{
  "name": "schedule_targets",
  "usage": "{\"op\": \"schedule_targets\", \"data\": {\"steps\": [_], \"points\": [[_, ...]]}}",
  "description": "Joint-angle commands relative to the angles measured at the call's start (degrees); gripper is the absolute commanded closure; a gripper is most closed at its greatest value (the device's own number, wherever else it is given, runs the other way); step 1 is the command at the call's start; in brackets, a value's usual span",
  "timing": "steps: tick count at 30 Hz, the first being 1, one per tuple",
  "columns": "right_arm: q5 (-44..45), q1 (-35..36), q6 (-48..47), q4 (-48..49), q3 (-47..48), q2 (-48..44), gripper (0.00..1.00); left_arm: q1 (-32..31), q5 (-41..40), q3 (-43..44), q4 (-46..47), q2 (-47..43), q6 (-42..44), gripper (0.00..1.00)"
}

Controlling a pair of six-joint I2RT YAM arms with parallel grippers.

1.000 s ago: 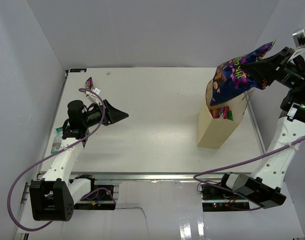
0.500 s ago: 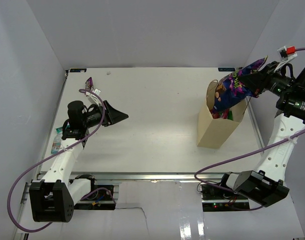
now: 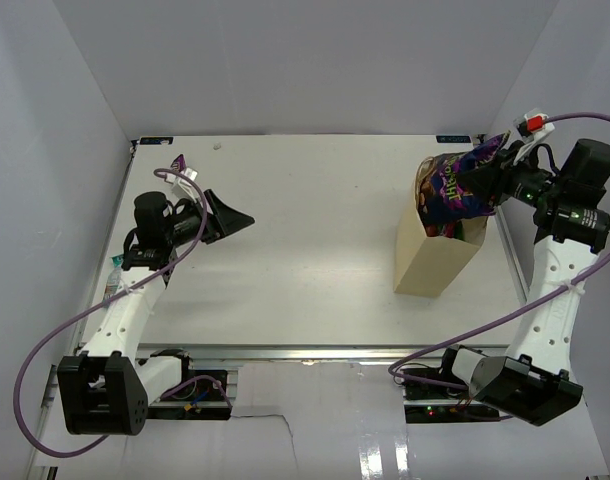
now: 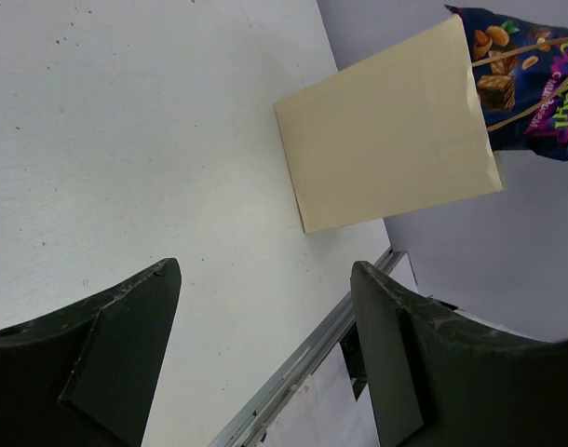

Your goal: Place the snacks into the paper bag

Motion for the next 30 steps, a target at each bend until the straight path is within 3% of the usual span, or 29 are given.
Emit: {"op": "schedule_targets", "data": {"steps": [1,4,6,15,20,22,27,30], "points": [[0.5,0.75,-3.4,3.03,-0.34,-2.47,0.72,0.55,-2.7,3.14,0.28,1.1,-0.51,0.16],[1.11,1.02,-4.19,2.59,-1.04,-2.82,0.56,0.64,-5.42,4.45,0.54,2.77,-2.09,0.14],[1.29,1.02,-4.46,2.5,-1.31,-3.0,0.52,0.64,-6.39,5.07,0.54,3.74,-2.53,0.14],[0.86,1.1,-5.6,2.15,-1.75,-4.14,0.5,0.99,-17.37,9.46,0.37,11.73,-9.21,0.12],[-1.43,1.19,-5.16,2.5,-0.53,-4.32,0.47,2.47,-29.68,13.33,0.1,19.81,-15.97,0.08],[-1.34,1.37,-5.16,2.24,0.27,-3.97,0.45,3.98,-33.88,16.49,0.02,24.28,-17.91,0.08],[1.11,2.51,-2.53,4.87,1.42,-3.09,0.28,6.96,-46.01,28.49,-2.78,35.97,-19.24,0.07],[2.52,3.56,0.37,7.42,1.15,-1.86,0.22,7.15,-54.02,37.65,-5.07,47.39,-11.44,0.07]]}}
